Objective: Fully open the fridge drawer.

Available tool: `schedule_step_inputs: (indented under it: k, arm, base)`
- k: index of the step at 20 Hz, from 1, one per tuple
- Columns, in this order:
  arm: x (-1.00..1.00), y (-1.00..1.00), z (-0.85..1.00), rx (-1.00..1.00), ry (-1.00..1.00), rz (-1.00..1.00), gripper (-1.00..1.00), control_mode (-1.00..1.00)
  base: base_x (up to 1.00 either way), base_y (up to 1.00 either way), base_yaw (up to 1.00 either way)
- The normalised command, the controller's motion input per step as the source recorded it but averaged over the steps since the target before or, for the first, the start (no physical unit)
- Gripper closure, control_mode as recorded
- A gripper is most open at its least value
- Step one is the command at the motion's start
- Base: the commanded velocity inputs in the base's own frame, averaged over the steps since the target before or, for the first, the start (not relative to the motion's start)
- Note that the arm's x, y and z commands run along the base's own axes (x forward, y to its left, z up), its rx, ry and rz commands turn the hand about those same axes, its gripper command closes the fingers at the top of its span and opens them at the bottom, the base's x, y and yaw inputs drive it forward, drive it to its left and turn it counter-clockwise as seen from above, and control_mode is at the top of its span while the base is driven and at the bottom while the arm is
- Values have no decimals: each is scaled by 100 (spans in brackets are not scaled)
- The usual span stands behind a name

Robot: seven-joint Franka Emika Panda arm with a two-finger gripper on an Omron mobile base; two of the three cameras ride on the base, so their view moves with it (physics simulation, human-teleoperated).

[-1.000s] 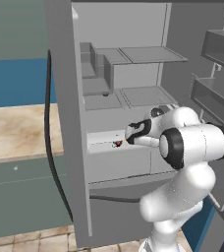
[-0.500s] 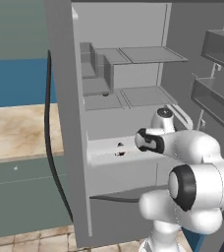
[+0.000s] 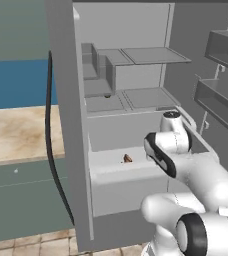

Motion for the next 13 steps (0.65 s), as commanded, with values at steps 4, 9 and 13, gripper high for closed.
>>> schedule_step_inputs:
  k: [4,9,13]
  arm:
    - [-99,-14,-3,-1,22,-7,-100,-100]
    - [-93,-4,44,0,2,-12,-100,-100]
    - [-79,0,100,1,-18,-13,-100,-100]
  base:
    - [0,0,0]
    - [0,0,0]
    - [0,0,0]
